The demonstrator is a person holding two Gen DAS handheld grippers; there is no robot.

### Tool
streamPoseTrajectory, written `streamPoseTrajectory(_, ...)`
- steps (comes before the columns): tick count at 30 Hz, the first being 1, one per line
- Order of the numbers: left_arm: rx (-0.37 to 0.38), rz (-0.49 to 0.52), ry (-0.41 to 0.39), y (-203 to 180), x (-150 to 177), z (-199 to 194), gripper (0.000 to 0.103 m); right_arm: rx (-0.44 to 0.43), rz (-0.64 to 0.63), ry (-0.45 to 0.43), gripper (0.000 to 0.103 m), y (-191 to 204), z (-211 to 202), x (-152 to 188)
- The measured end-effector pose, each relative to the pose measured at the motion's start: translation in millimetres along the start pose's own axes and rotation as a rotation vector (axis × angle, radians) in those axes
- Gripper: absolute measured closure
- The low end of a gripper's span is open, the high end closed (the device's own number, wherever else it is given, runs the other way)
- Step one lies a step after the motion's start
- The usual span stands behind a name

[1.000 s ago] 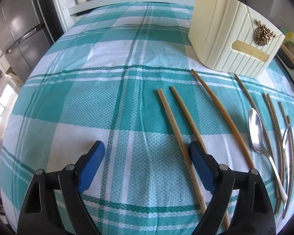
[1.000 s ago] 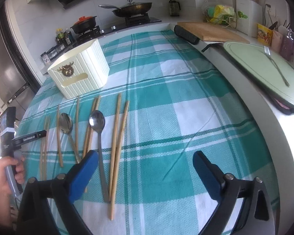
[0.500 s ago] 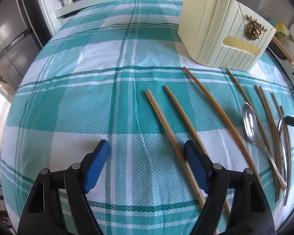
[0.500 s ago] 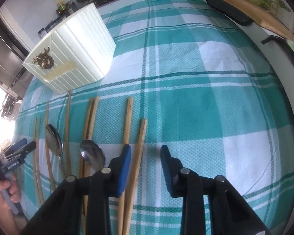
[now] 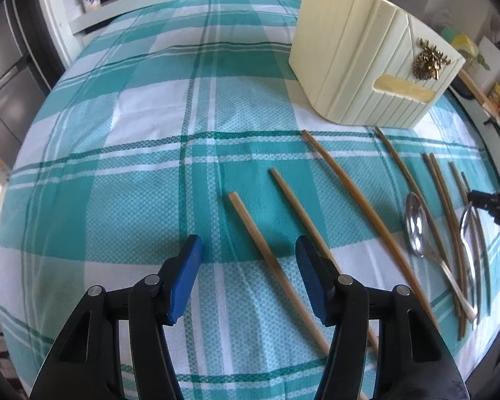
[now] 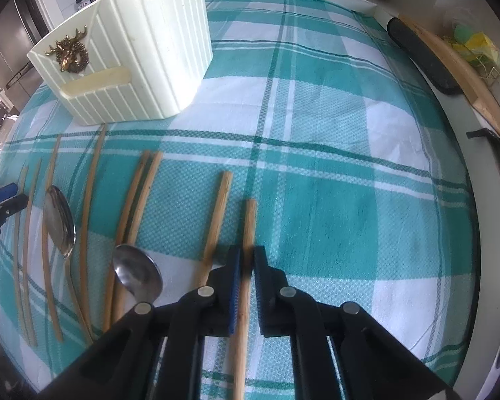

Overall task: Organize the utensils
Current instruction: 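Close the left tool on one chopstick while the right tool closes on another, then lift the left tool's chopstick over the holder while the right tool carries its chopstick there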

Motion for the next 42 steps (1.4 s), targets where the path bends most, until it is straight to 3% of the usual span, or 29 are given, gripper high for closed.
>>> streamPoseTrajectory(2, 0.025, -0.02, 0.004, 1.8, 0.7, -0.9, 0.044, 0.004, -0.006, 0.0, 0.096, 1.3, -1.1, 1.1)
streamPoseTrajectory(9, -0.03, -0.039, 0.027, 3.9, -14.0, 10.7, 0.046, -0.01, 0.002, 0.008, 0.094, -0.7, 1.0, -3.4)
streamPoseTrajectory(11, -0.072, -0.035, 0.029, 5.8, -18.1, 12.4, 0.074, -0.016, -0.002, 0.01, 0.095, -2.8, 2.6, -7.6)
streamPoseTrajectory(13, -0.047, -0.029, 0.024, 5.6, -18.3, 12.0, 0.089, -0.03, 0.003, 0.011, 0.095, -4.6, 4.0, -11.7)
streamPoseTrajectory(16, -0.004, -0.06, 0.012, 8.2, -17.8, 11.6, 0.098, -0.059, 0.019, 0.004, 0.096, -8.4, 5.8, -15.5)
streamPoseTrajectory(22, 0.042, -0.104, -0.076, 9.6, -21.3, -23.2, 0.098, -0.134, 0.075, -0.043, 0.096, -18.7, -5.9, -21.6)
streamPoseTrajectory(31, 0.092, -0.055, -0.238, -3.9, -25.3, -113.4, 0.098, -0.183, 0.033, -0.194, 0.096, -9.5, -87.9, -23.7)
streamPoseTrajectory(42, 0.136, 0.011, -0.394, -17.6, -11.2, -191.7, 0.098, -0.212, -0.038, -0.389, 0.096, 8.3, -196.8, 15.3)
Point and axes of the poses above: each gripper's, at about its wrist camera, not at the fingertips, and z roughly the way its jaws point, y to its left, x to its underside, the point moved 3 cm from there along z, roughly the way its jaws point, and after that the axes turned 6 degrees about z, right-handed, at the moved point
